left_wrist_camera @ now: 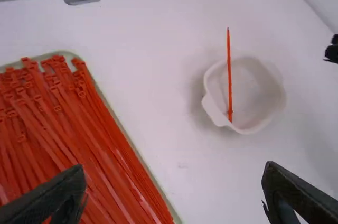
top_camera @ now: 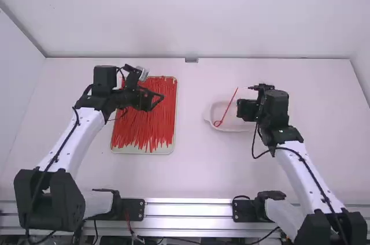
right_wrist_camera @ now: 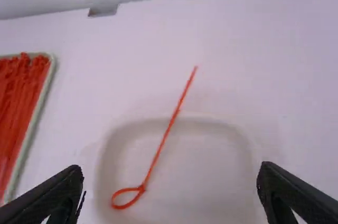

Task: Fasten the cable tie

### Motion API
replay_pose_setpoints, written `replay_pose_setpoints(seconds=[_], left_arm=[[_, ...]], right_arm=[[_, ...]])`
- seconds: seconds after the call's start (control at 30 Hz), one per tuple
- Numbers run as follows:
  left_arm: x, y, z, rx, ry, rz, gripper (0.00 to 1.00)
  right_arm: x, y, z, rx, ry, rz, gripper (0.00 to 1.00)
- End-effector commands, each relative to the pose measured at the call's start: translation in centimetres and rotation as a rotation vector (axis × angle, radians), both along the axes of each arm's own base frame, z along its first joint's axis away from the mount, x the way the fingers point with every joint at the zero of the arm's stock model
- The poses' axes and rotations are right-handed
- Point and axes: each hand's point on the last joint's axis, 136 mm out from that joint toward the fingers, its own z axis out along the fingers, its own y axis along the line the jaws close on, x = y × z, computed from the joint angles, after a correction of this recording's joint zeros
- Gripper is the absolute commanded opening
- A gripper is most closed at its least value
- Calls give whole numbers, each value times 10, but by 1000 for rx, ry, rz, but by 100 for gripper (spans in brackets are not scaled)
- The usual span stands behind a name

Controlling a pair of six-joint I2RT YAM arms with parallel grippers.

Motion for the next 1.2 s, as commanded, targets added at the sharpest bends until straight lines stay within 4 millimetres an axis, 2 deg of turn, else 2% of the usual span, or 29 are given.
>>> replay_pose_setpoints(seconds=[0.0, 0.07, 0.23, 0.53, 0.73, 0.97, 1.17], left_arm=[[-4, 8, 3, 1, -4, 73, 85], [-6, 13, 4, 2, -18, 117, 81], [-9, 24, 6, 27, -81, 192, 74], [-21, 55, 12, 118, -280, 365, 53], [-47, 81, -15, 201, -284, 494, 38], [-74, 109, -47, 290, -288, 630, 22], [-92, 110, -73, 293, -288, 635, 10]], right_arm=[[-4, -26, 2, -91, -45, -56, 84], [-7, -40, 5, -125, -83, -82, 80], [-23, -41, -3, -141, -102, -77, 72], [-65, -41, -39, -141, -102, -77, 51], [-90, -41, -71, -141, -102, -77, 35], [-109, -41, -103, -140, -108, -77, 20], [-103, -41, -79, -136, -216, -85, 9]])
